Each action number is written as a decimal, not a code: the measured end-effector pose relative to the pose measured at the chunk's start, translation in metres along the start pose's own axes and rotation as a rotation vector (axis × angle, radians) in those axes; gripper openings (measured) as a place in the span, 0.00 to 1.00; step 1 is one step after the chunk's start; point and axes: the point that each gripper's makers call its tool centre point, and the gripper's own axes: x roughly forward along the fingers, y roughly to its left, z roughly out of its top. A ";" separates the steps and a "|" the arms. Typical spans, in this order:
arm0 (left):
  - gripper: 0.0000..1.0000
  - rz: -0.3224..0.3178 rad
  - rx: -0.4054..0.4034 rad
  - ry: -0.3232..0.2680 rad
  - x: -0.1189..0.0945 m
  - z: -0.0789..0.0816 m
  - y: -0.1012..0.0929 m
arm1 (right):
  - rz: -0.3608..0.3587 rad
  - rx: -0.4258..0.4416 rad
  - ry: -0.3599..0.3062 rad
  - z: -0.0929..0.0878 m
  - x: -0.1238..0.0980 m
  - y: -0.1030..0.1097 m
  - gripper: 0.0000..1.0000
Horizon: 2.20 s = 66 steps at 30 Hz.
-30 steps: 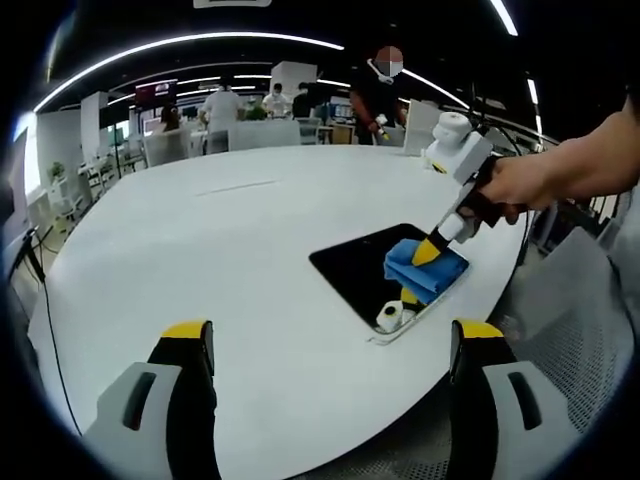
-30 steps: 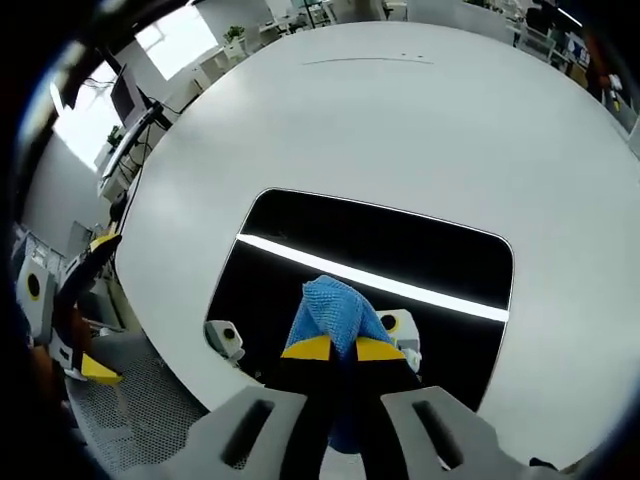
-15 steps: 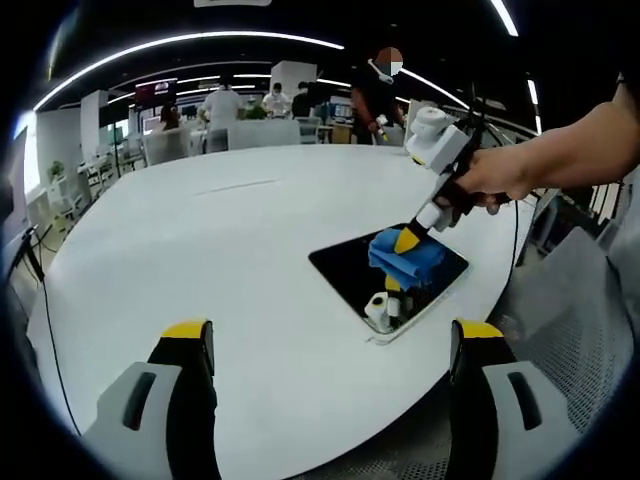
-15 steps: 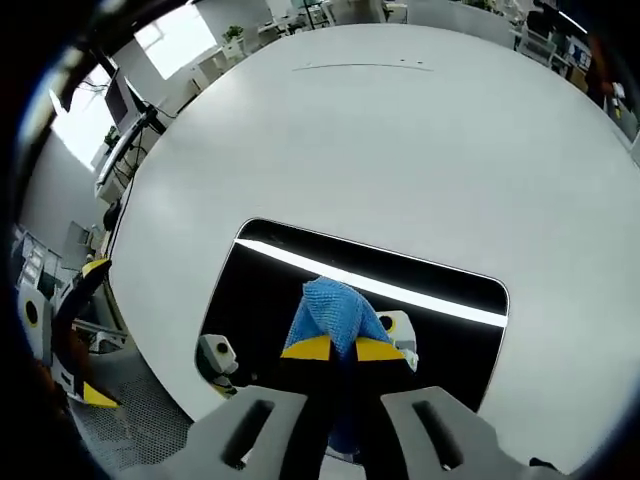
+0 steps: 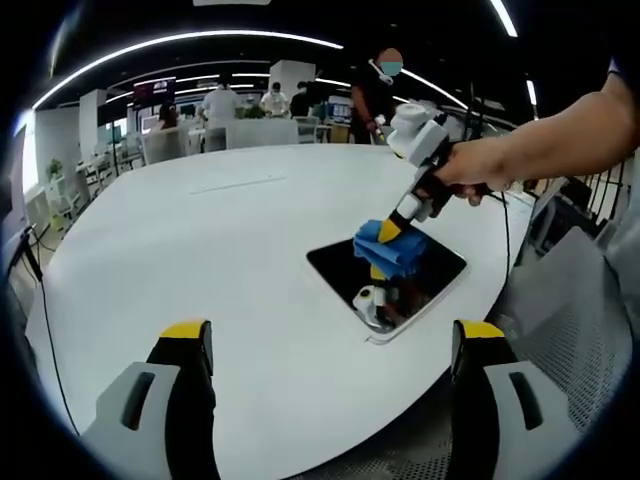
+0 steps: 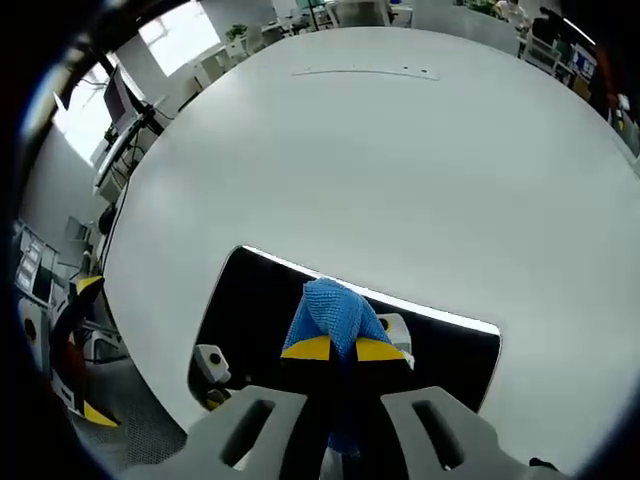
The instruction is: Wipe the mirror surface with the cleaning cloth until all visible marks leave the cleaned area.
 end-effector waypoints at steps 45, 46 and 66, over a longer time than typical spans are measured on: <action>0.99 0.005 0.011 0.014 0.001 -0.002 0.001 | -0.009 0.001 -0.033 0.010 -0.007 -0.020 0.00; 0.99 0.003 0.011 0.015 0.001 -0.002 0.001 | -0.010 0.002 -0.034 0.010 -0.007 -0.021 0.00; 0.99 0.001 0.010 0.016 0.001 -0.002 0.000 | -0.037 0.033 -0.030 0.000 -0.025 -0.033 0.00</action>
